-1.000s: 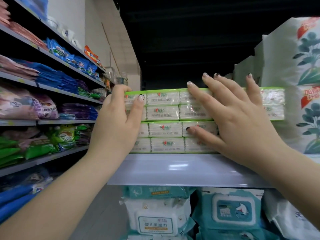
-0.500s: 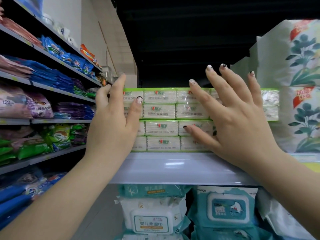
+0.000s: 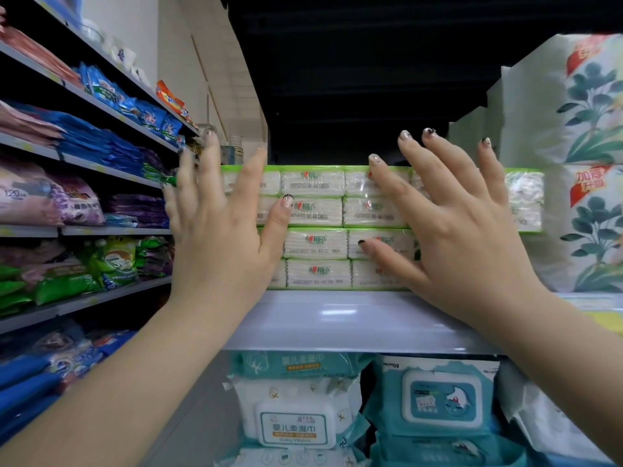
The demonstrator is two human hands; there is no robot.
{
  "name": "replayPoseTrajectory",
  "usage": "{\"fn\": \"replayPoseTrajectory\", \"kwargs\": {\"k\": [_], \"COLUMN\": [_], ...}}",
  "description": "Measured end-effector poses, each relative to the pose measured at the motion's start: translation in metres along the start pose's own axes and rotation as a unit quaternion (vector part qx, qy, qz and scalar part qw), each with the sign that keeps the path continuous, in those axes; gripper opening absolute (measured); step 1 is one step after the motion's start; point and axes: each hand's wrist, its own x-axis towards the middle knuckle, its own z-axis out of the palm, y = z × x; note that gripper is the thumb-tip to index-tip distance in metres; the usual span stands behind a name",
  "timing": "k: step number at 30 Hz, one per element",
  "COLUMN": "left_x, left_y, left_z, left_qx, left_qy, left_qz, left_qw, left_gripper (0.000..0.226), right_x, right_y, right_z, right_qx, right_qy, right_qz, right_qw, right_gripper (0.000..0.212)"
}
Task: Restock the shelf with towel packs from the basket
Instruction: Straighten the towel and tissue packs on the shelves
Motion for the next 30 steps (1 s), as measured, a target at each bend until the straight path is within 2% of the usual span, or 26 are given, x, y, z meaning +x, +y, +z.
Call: {"fn": "replayPoseTrajectory", "kwargs": {"k": [10, 14, 30], "left_x": [-0.0047, -0.0053, -0.0026], "left_y": [0.0042, 0.0065, 0.0086], "left_z": [0.0001, -0.0008, 0.0003], "left_qx": [0.047, 0.036, 0.067], "left_qy": [-0.013, -0.017, -0.022], "left_qz": [0.158, 0.179, 0.186], "left_qw": [0.986, 0.983, 0.980], "left_gripper": [0.057, 0.056, 0.057], "right_x": [-0.0011, -0.0014, -0.0001], "right_y": [-0.0002, 0.0001, -0.0054], "right_z": [0.0005, -0.0013, -0.0013], "right_qx": [0.008, 0.013, 0.013], "right_qy": [0.005, 0.016, -0.047], "right_qz": [0.003, 0.010, 0.022], "right_qw": [1.000, 1.000, 0.999], "right_gripper": [0.065, 0.063, 0.071]}}
